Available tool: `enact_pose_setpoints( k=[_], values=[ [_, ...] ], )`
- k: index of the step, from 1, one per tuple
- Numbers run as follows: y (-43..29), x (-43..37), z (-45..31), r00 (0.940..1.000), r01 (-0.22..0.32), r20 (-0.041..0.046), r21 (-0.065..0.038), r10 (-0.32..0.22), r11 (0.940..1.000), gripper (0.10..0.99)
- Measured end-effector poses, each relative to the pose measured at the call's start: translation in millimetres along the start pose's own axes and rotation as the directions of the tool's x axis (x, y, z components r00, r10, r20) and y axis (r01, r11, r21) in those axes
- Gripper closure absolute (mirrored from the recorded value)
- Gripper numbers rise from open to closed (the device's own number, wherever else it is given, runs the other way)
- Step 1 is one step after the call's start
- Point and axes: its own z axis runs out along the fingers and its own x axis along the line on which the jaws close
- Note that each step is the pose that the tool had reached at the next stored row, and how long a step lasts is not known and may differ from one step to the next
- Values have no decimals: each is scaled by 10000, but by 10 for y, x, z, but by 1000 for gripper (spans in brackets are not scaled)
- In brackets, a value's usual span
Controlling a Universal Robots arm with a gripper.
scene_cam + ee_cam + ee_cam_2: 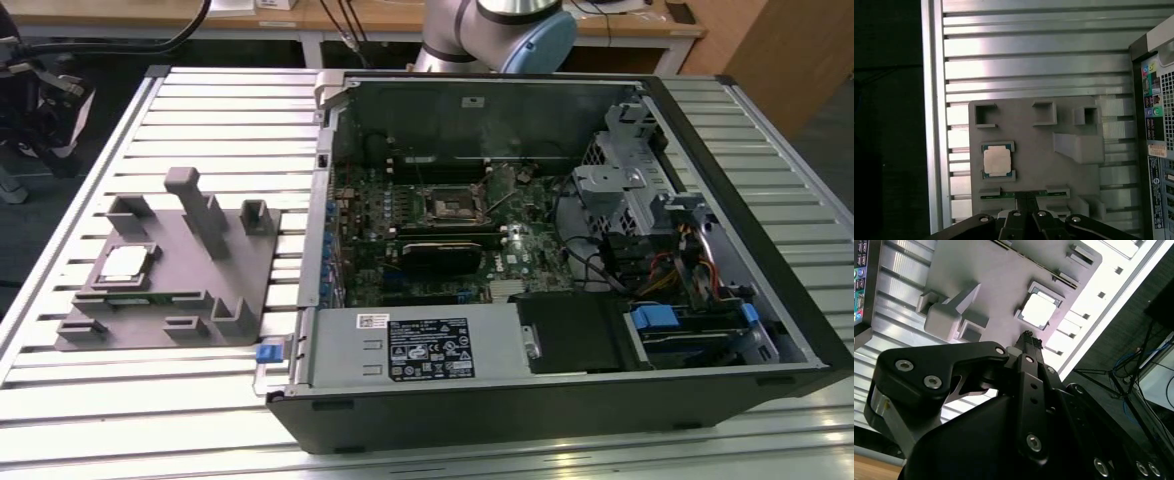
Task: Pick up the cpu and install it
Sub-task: 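Pick up the cpu and move it towards the insertion slot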
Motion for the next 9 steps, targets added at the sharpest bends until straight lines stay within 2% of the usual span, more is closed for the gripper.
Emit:
enact_pose_setpoints(
  k=[9],
  values=[
    [-2,1,45,10000,0,-1,1,0,10000,980]
  ],
)
